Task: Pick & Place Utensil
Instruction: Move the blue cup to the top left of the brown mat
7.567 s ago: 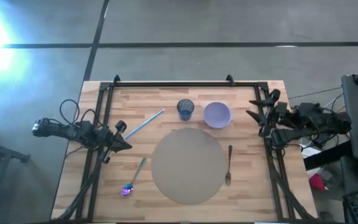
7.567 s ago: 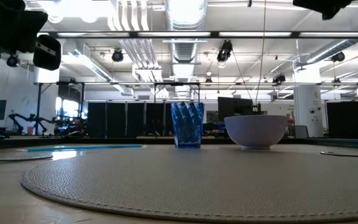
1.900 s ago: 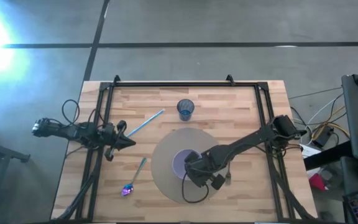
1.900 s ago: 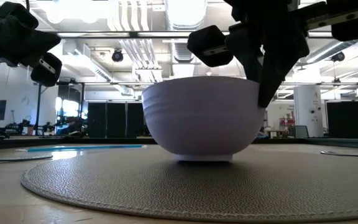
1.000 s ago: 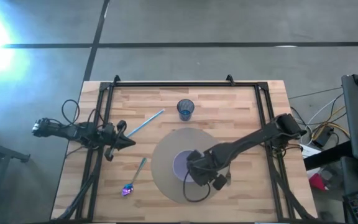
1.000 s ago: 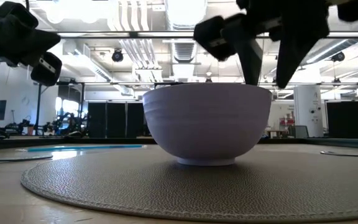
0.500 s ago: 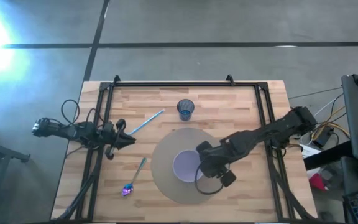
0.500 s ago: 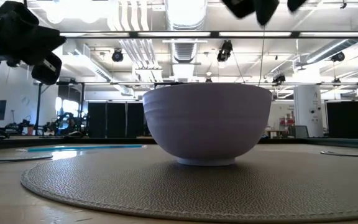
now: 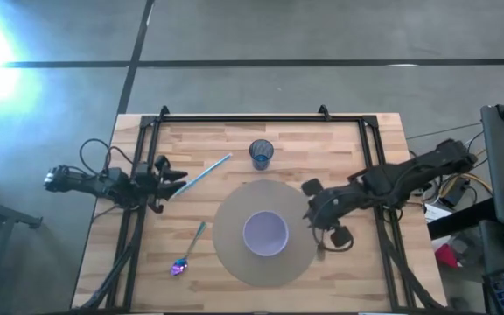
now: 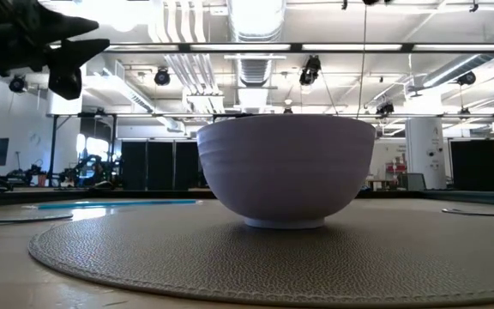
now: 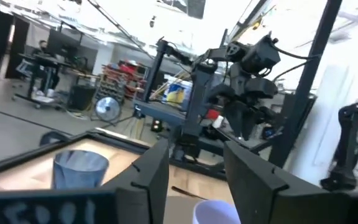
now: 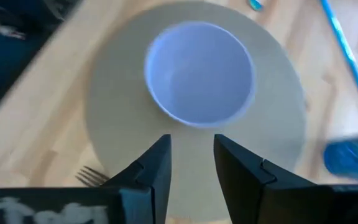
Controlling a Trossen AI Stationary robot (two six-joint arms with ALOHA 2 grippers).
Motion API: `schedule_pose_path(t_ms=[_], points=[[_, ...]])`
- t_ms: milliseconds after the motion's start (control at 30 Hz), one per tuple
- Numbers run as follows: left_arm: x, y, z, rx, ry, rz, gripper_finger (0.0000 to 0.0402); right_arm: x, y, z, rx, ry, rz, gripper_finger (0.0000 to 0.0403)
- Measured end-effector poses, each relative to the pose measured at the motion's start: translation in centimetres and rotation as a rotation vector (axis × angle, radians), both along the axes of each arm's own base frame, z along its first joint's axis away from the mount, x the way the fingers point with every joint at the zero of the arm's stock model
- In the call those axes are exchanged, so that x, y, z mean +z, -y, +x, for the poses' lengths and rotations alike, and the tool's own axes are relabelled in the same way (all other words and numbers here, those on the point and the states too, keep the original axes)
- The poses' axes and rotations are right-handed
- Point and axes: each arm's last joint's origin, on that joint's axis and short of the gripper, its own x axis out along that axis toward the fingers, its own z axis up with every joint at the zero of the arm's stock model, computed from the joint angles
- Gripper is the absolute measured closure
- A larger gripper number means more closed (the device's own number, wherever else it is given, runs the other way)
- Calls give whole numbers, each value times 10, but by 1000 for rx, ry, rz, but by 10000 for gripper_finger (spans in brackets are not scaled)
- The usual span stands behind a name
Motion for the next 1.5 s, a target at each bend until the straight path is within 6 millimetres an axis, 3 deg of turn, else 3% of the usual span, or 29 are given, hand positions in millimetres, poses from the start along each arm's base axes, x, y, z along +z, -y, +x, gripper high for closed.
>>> schedule_pose_path(t_ms=[433,800,933,1033,1267,1500], points=[[33,-2,18,202,-118,39,254,-26,17,-34,-182,158,75,285],[73,-7,62,280,-394,141,254,-36,21,-42,-222,171,72,300],[85,-11,81,226,-503,204,254,-37,20,-41,-220,173,71,304],[102,-17,95,163,-513,240,254,-37,20,-41,-221,172,72,307],[115,-36,122,140,-608,309,254,-37,20,-41,-226,172,77,303],[111,-61,140,99,-678,351,254,-37,20,-40,-242,169,91,299]])
